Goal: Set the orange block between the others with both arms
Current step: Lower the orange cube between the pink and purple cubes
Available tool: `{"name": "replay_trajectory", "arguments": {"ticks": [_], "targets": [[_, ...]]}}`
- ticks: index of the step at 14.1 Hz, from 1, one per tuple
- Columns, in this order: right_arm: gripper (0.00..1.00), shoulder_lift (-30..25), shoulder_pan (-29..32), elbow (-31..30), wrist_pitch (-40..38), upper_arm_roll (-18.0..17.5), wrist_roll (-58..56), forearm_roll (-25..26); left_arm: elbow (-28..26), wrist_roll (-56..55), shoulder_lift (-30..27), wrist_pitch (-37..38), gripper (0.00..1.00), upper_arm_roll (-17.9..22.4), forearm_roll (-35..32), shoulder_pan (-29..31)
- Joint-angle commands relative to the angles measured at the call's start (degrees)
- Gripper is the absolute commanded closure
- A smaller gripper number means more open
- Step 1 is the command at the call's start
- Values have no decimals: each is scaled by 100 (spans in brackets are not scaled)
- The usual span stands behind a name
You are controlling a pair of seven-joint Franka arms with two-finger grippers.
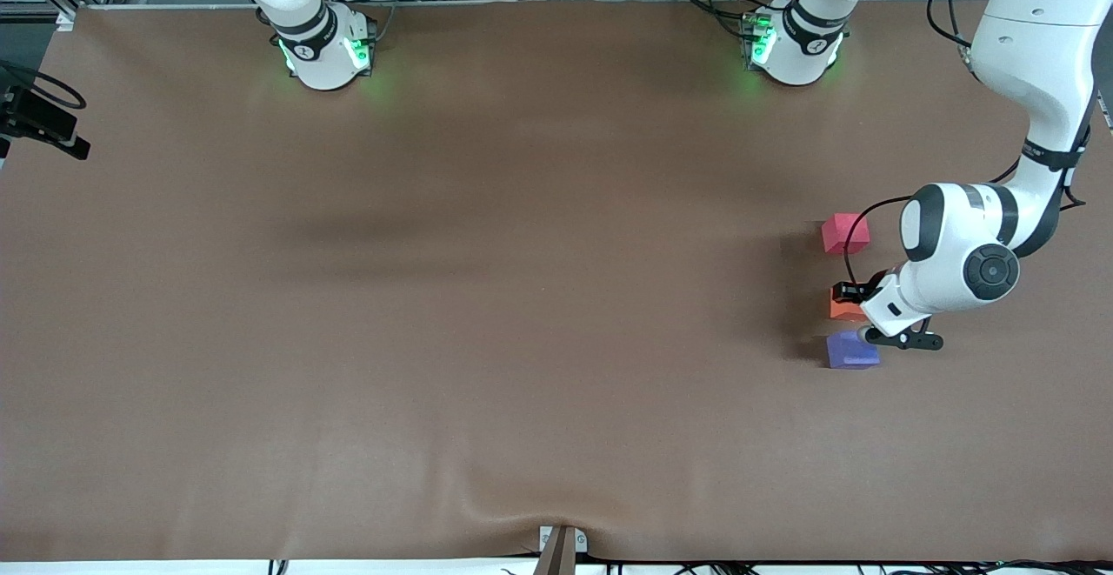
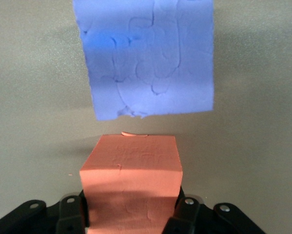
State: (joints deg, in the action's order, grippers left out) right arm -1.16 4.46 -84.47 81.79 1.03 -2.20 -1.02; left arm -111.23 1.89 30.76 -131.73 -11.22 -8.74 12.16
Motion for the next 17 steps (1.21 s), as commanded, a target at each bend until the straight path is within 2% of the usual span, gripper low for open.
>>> {"name": "replay_trajectory", "arguments": {"ticks": [1, 17], "targets": [[0, -25, 99, 27, -67, -94, 456, -47, -259, -171, -96, -125, 81, -64, -40, 85], [0, -34, 81, 63, -190, -138, 396, -38, -259, -92, -61, -125, 79, -117, -40, 50]]}}
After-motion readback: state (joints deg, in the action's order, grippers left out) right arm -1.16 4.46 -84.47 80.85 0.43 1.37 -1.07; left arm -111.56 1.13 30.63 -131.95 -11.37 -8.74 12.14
